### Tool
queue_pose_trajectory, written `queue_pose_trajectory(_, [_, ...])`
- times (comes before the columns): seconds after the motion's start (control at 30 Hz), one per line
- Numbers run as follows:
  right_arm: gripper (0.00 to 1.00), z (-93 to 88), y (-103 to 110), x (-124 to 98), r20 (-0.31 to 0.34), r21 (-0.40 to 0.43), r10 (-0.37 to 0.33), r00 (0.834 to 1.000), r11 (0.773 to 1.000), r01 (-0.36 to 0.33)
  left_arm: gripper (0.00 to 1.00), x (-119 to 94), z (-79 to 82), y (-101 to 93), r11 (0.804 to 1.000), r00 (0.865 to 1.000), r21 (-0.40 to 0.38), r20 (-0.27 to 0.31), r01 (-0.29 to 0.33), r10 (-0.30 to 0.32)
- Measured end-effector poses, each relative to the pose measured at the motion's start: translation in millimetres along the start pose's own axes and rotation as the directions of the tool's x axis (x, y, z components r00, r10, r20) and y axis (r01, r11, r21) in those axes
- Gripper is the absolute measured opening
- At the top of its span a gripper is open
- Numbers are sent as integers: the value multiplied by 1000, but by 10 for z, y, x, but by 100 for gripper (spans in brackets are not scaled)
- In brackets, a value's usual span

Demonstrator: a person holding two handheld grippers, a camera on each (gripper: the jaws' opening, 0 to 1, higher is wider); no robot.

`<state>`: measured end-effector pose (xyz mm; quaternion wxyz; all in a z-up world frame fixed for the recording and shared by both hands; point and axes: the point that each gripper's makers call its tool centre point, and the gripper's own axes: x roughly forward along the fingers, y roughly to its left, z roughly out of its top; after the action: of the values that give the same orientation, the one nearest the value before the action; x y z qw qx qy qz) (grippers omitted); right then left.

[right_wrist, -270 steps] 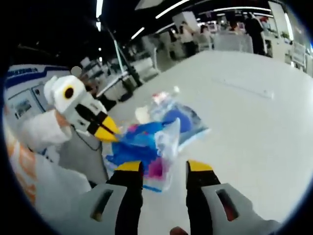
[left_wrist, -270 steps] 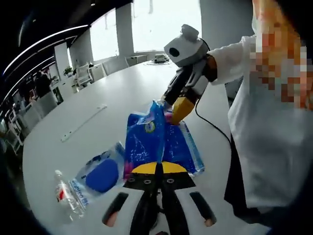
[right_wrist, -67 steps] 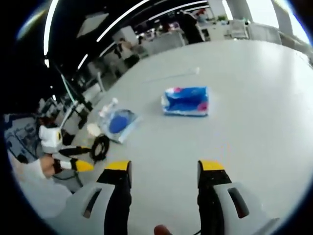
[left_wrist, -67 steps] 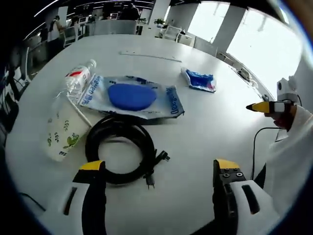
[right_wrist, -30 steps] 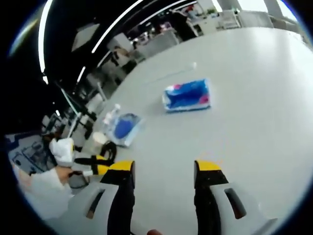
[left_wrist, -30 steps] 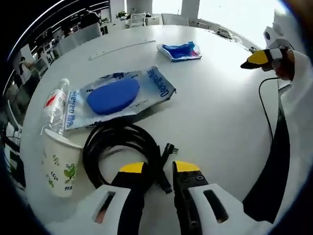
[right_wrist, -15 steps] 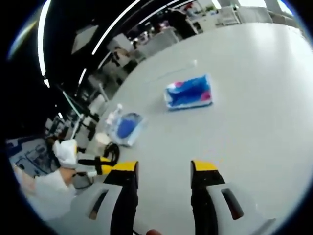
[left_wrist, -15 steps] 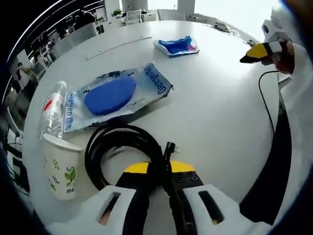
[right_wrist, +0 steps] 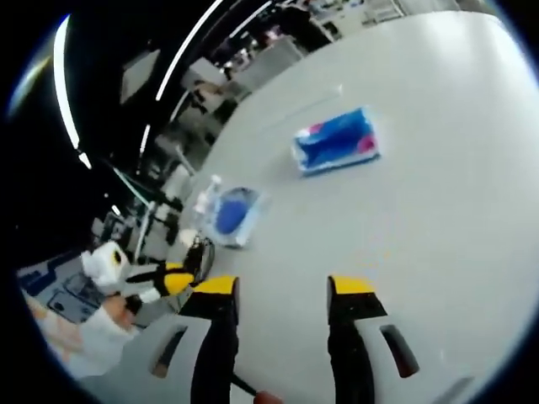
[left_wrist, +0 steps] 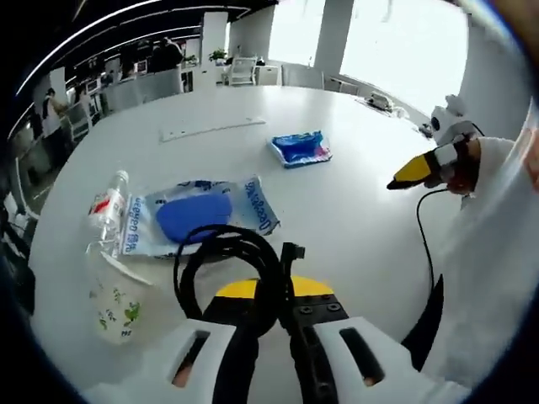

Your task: Arrange the tabletop items into an orderly group along one side of the table until the central work area is clear of visible clutter.

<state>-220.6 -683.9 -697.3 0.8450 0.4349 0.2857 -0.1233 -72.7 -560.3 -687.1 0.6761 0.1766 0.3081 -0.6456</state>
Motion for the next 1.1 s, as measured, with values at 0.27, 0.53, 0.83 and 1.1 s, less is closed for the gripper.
queue_pose_trajectory(0.27, [45,-128,376,56,-70,163,142,987,978,-129,9,-99,402,-246,995,996,79,63,59,-64])
queue_pose_trajectory(0.53, [55,137,720,22,33,265,235,971,935,-235,9,-56,626,-580,965,991,244,56,101,-118])
queue_pose_trajectory(0.83, [61,184,860,158,-10,337,281,960,904,-262,9,50,630,-1108,800,980,569,-53,189,-193])
queue_pose_trajectory(1.1, [16,37,866,232,-109,251,247,963,944,-214,9,142,465,-1347,620,976,755,-133,213,-173])
